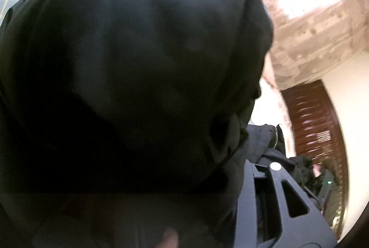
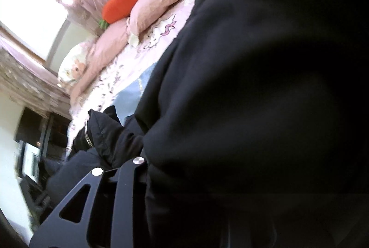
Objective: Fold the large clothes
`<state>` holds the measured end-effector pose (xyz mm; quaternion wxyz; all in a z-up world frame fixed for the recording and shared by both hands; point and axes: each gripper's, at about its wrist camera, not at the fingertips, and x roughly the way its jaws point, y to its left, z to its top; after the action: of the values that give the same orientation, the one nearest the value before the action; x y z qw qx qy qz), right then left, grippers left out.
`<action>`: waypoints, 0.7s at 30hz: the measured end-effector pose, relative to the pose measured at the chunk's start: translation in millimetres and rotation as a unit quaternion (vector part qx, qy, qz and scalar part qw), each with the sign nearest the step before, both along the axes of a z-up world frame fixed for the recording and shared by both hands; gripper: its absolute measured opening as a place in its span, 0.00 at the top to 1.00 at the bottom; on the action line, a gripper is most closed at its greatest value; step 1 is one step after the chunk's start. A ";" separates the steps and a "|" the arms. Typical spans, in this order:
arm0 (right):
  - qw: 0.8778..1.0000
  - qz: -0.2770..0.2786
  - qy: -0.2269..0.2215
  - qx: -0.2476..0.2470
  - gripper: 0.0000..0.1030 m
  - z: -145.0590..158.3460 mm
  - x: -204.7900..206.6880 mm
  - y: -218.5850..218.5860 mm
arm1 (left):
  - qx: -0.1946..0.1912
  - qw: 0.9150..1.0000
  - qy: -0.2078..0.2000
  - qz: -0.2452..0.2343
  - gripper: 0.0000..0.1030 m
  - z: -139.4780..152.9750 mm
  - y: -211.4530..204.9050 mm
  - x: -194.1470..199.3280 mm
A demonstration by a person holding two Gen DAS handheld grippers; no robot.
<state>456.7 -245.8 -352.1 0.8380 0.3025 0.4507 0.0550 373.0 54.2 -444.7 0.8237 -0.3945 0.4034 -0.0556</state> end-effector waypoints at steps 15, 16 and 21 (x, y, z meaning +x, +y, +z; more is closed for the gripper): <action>0.995 0.036 -0.086 -0.016 0.01 116.0 -77.3 1.7 | 0.055 0.996 -0.057 -0.047 0.02 135.3 1.6 -64.2; 0.994 0.049 -0.083 -0.042 0.01 120.7 -82.4 5.2 | 0.091 0.992 -0.070 -0.049 0.02 144.8 -5.8 -72.8; 0.952 0.092 -0.109 -0.272 0.01 99.3 -109.9 11.1 | 0.359 0.919 -0.161 -0.012 0.02 167.5 -69.8 -88.3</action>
<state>346.7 -234.7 -252.8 0.9238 0.0126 0.3807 0.0394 284.7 -15.6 -277.2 0.9631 -0.0532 0.2629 0.0201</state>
